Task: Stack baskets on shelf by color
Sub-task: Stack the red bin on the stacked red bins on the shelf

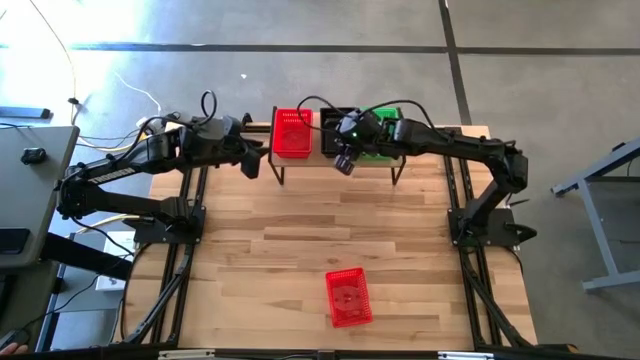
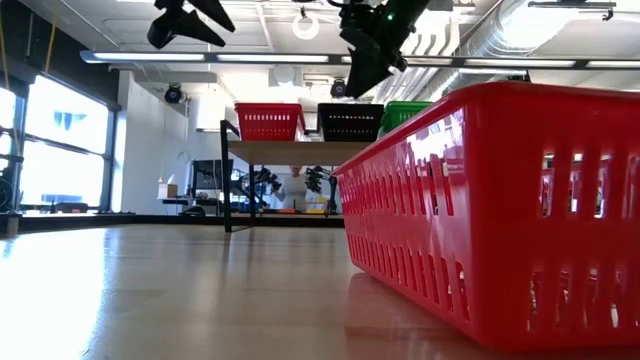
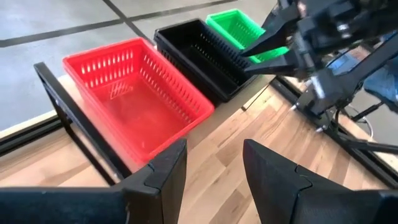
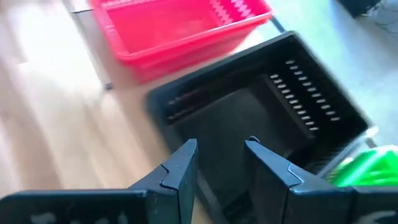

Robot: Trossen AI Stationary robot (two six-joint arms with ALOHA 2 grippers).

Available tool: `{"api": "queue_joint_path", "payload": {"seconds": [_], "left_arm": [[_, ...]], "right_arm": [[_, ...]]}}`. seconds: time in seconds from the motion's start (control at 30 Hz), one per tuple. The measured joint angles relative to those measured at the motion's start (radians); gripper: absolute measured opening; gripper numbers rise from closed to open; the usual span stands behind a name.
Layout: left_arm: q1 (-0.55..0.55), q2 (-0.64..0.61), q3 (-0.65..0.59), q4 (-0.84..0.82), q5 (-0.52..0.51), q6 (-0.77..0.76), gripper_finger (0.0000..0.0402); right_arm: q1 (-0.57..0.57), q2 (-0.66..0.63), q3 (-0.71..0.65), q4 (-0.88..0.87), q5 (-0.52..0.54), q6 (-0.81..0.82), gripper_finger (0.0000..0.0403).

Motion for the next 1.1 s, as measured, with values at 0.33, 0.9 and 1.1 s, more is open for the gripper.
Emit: {"api": "queue_joint_path", "payload": {"seconds": [0.33,0.9,1.1], "left_arm": [[-0.015,0.0,0.0,-0.108,0.039,0.031,0.0147],[-0.182,0.0,-0.051,-0.113,0.037,0.043,0.0147],[-0.243,0.0,-0.09,-0.096,0.037,0.017,0.0147]], "right_arm": [[0.143,-0.031,0.0,-0.044,0.046,0.117,0.0113],[0.47,-0.048,0.0,-0.172,-0.095,0.45,0.0113],[0.578,-0.026,-0.001,-0.219,-0.1,0.59,0.0113]]}}
